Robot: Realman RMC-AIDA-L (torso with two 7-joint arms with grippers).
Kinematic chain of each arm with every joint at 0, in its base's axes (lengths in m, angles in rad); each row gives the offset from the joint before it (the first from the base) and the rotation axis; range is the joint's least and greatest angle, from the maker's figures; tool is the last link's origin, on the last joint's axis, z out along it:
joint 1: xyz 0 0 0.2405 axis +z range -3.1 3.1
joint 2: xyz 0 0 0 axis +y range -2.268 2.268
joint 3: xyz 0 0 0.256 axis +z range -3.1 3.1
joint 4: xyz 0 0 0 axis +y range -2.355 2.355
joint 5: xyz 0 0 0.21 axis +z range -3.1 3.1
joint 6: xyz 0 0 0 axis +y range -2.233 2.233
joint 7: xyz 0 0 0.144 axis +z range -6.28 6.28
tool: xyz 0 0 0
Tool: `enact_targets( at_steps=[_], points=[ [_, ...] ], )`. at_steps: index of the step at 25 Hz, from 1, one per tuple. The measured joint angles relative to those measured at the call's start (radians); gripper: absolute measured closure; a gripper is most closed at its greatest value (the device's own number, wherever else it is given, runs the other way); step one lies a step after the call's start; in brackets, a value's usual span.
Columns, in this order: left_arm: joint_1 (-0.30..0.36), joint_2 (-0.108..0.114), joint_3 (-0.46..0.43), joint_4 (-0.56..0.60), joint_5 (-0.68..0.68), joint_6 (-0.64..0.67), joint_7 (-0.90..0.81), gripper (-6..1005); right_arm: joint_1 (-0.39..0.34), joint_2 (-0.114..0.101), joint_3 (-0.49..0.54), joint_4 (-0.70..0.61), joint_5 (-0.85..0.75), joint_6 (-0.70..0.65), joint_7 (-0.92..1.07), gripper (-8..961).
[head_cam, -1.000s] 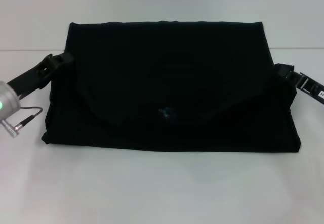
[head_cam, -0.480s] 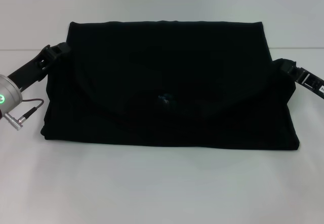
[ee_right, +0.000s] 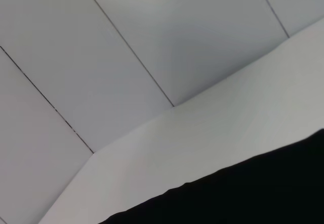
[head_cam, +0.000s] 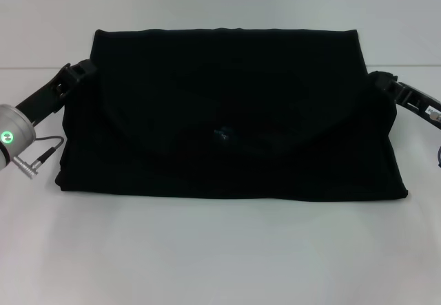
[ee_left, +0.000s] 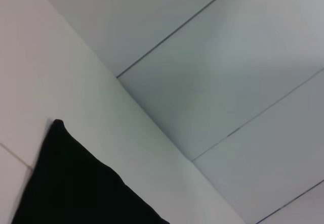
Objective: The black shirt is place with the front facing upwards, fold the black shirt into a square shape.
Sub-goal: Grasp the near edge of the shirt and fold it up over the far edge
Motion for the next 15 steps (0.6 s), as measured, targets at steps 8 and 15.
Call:
enact_targets(
  at_steps=[8, 15],
  points=[
    [0.006, -0.012, -0.001, -0.041, -0.004, -0.053, 0.051, 877, 0.018, 0.003, -0.044, 0.029, -0.001, 0.143, -0.045, 928],
    [-0.001, -0.028, 0.000, -0.057, -0.005, -0.102, 0.077, 875, 0.021, 0.004, -0.047, 0.043, 0.001, 0.207, -0.061, 925]
  ],
)
